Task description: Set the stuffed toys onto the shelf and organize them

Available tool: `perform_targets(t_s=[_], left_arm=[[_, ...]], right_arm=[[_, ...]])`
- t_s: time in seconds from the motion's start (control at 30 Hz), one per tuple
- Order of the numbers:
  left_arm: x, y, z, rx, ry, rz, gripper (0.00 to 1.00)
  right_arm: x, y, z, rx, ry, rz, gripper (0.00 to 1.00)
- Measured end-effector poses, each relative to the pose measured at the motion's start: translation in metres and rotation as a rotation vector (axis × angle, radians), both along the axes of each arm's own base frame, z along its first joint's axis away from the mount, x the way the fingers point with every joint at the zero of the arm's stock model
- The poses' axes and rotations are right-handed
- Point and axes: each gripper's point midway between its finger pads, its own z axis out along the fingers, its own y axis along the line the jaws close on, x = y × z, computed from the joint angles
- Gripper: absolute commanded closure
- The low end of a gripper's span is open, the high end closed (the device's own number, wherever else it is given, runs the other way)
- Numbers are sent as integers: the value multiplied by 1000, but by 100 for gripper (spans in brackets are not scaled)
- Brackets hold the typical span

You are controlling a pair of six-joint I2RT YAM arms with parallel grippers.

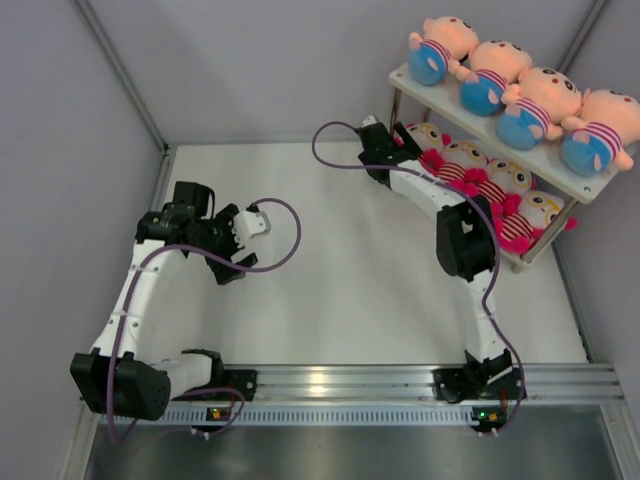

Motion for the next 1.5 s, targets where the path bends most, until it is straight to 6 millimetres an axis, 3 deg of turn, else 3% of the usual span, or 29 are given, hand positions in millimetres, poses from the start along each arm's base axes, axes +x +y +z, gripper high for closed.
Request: perform_targets(t_s=[0.13, 0.23, 0.6, 0.8, 0.83, 0.97, 1.13, 1.23, 1.33, 1.5], left_arm=[[0, 0, 0, -1, 1, 0, 2], [0, 0, 0, -1, 1, 0, 2], [-1, -1, -1, -3, 4, -2, 2], [-1, -1, -2, -3, 6, -2, 2], [-1, -1, -2, -3, 7, -2, 2], [-2, -1, -2, -3, 8, -2, 2], [-2, -1, -4, -3, 13, -2, 2], [-2, 0, -4, -2, 13, -1, 2], [-3, 0, -4, -2, 12, -1, 2], [-3, 0, -4, 2, 11, 1, 2]], right_arm=[[-11, -2, -27, -17, 64, 19, 1], [-14, -2, -36, -31, 87, 29, 1], [-23, 17, 0, -27, 20, 76, 1], [-47, 17, 13, -59, 16, 112, 1], [-53, 18, 15, -56, 11, 125, 4], [-82, 37, 25, -12, 14, 233, 39], [-100, 62, 30, 112, 15, 369, 64], [-96, 69, 14, 147, 61, 403, 73], [-78, 72, -7, 164, 105, 395, 79], [-51, 48, -46, 179, 176, 319, 80]])
